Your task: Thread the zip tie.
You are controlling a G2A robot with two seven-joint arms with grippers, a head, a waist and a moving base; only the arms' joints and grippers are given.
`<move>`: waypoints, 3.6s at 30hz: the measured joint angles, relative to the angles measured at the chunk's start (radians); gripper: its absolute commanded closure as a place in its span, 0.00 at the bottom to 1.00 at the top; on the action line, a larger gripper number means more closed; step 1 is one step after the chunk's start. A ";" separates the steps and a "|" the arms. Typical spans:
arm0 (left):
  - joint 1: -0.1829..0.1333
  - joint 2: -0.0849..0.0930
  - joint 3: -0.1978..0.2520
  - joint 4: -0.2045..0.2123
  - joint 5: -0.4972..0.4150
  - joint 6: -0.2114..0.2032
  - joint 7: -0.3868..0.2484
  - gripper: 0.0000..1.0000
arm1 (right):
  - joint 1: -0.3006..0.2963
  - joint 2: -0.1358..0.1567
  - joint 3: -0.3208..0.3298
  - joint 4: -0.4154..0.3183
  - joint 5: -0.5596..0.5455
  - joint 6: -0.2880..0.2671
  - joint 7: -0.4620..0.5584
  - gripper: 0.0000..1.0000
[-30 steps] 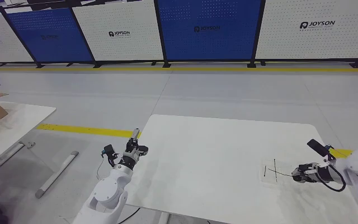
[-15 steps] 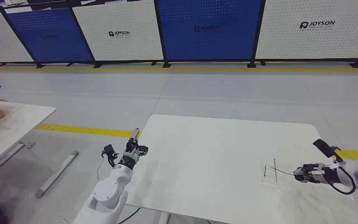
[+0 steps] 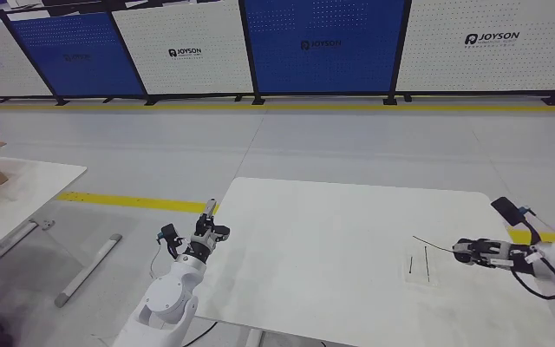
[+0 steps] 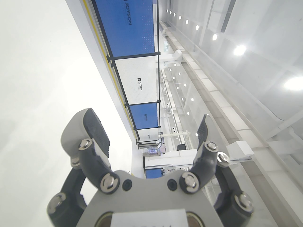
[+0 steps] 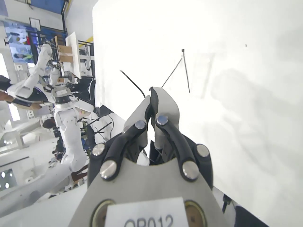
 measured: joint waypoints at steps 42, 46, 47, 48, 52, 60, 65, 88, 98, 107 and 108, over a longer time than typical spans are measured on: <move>0.000 0.000 0.000 0.000 0.000 0.000 0.000 0.00 | 0.222 -0.066 -0.322 0.072 0.065 -0.489 -0.036 1.00; 0.000 0.000 0.000 0.000 0.000 0.000 0.000 0.00 | 0.256 -0.081 -0.364 0.121 0.150 -0.485 -0.029 1.00; 0.000 0.000 0.000 0.000 0.000 0.000 0.000 0.00 | 0.256 -0.081 -0.363 0.117 0.141 -0.485 -0.029 1.00; 0.000 0.000 0.000 0.000 0.000 0.000 0.000 0.00 | 0.255 -0.080 -0.362 0.116 0.134 -0.485 -0.029 1.00; 0.000 0.000 0.000 0.000 0.000 0.000 0.000 0.00 | 0.255 -0.080 -0.361 0.115 0.131 -0.485 -0.029 1.00; 0.000 0.000 0.000 0.000 0.000 0.000 0.000 0.00 | 0.251 -0.081 -0.362 0.115 0.127 -0.481 -0.035 1.00; 0.000 0.000 0.000 0.000 0.000 0.000 0.000 0.00 | 0.265 -0.093 -0.398 0.110 0.093 -0.486 -0.109 1.00; 0.000 0.000 0.000 0.000 0.000 0.000 0.000 0.00 | 0.334 -0.122 -0.580 0.069 -0.177 -0.485 -0.358 1.00; 0.002 0.001 -0.002 -0.045 0.039 -0.034 -0.022 0.00 | 0.334 -0.122 -0.580 0.069 -0.178 -0.485 -0.358 1.00; 0.042 0.002 0.053 -0.274 0.133 0.059 -0.117 0.00 | 0.334 -0.122 -0.580 0.069 -0.178 -0.485 -0.358 1.00; 0.039 0.002 0.071 -0.284 0.167 0.077 -0.121 0.00 | 0.334 -0.122 -0.580 0.069 -0.178 -0.485 -0.358 1.00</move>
